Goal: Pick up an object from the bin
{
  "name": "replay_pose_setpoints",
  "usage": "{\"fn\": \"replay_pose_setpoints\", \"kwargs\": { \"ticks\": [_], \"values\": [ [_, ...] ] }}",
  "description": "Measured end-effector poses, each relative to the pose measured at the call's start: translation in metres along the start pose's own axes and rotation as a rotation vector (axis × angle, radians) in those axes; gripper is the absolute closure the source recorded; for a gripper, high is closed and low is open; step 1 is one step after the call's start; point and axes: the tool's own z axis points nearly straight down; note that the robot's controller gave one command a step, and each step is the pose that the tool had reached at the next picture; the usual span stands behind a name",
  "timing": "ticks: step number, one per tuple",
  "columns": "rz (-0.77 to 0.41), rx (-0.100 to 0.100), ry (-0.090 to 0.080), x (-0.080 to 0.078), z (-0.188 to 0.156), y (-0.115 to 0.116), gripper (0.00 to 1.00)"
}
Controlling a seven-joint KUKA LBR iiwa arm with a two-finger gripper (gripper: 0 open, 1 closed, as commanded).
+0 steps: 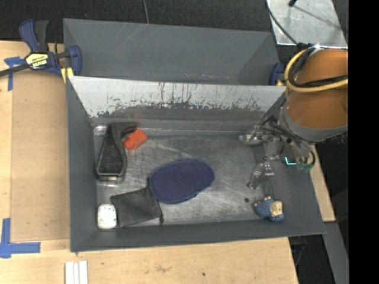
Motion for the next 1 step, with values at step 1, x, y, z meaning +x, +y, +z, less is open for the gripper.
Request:
{"fn": "replay_pose_setpoints", "kwargs": {
  "ticks": [1],
  "values": [
    [-0.033,-0.003,0.0,0.0225,0.0996,0.0975,0.0]
  ]
}}
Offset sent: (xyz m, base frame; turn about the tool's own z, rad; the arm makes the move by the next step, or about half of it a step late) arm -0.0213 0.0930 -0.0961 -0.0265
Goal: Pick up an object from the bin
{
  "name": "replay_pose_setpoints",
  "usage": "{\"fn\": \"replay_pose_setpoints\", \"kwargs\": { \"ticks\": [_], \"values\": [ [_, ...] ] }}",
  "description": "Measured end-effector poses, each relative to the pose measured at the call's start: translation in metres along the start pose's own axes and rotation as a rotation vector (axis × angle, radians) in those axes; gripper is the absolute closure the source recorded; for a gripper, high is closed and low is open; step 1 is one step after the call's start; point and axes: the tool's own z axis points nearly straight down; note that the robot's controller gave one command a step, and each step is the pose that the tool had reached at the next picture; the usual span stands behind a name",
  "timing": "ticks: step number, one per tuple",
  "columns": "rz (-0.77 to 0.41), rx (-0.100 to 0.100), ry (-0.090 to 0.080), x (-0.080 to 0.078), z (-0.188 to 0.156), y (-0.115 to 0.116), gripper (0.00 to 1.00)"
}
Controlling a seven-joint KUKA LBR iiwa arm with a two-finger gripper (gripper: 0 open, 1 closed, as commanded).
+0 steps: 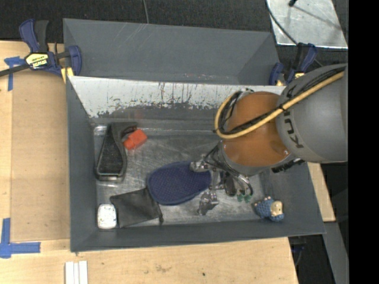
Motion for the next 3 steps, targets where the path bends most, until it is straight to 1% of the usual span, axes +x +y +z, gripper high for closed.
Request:
{"fn": "replay_pose_setpoints", "kwargs": {
  "ticks": [1,2,3],
  "values": [
    [0.004,0.003,-0.007,-0.002,-0.004,-0.004,1.0],
    [0.004,0.003,-0.006,-0.002,-0.004,-0.005,0.0],
    [0.14,0.003,-0.019,-0.052,0.024,0.032,0.0]
  ]
}}
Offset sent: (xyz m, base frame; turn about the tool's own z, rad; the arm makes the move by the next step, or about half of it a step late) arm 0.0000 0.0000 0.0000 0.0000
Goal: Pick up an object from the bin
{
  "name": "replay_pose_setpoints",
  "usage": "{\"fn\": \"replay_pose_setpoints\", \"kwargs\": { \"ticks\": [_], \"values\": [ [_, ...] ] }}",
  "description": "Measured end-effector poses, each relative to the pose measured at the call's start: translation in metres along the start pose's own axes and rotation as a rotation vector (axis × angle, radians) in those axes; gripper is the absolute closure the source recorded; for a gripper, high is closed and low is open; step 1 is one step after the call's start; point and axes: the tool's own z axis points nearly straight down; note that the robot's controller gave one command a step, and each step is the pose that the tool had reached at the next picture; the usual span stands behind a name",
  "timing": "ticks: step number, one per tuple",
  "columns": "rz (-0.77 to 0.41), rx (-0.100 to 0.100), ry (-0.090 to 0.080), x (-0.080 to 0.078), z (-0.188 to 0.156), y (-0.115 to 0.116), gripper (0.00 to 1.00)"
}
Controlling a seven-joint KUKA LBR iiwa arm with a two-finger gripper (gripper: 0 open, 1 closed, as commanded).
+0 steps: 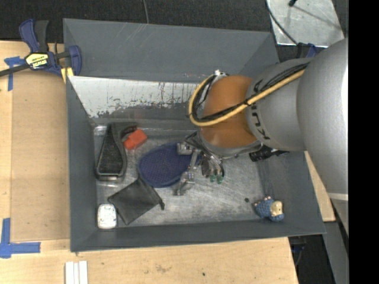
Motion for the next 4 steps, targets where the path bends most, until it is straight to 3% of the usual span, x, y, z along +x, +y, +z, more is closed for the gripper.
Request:
{"fn": "replay_pose_setpoints", "kwargs": {
  "ticks": [1,2,3,4],
  "values": [
    [-0.042,0.0,-0.003,-0.019,-0.003,0.038,0.0],
    [0.207,0.001,0.012,0.015,-0.03,0.058,0.0],
    [0.206,0.003,0.013,0.014,-0.03,0.057,1.0],
    [0.452,0.003,0.006,0.016,-0.006,0.069,1.0]
  ]
}}
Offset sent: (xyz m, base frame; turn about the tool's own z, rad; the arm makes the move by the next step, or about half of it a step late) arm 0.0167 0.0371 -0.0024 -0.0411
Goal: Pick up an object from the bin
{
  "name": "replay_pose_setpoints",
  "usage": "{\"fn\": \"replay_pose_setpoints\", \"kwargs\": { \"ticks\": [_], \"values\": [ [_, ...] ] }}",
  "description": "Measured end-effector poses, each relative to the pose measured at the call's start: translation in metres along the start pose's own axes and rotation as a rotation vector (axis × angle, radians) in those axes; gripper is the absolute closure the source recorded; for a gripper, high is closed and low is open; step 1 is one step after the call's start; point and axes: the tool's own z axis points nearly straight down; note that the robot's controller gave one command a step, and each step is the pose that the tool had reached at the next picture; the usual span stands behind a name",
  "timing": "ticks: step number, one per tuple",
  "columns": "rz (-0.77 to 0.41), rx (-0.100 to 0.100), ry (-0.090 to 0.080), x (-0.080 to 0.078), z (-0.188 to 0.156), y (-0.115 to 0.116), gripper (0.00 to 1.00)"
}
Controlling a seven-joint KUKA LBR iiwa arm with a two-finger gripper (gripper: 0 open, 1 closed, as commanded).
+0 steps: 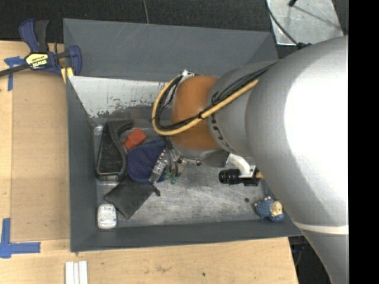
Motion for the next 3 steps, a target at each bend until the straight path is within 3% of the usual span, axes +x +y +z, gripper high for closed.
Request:
{"fn": "replay_pose_setpoints", "kwargs": {
  "ticks": [1,2,3],
  "values": [
    [-0.064,0.005,0.0,-0.003,0.0,0.005,1.0],
    [-0.016,-0.003,0.001,0.01,-0.117,-0.006,1.0],
    [-0.017,0.003,0.007,0.012,-0.113,-0.007,0.0]
  ]
}}
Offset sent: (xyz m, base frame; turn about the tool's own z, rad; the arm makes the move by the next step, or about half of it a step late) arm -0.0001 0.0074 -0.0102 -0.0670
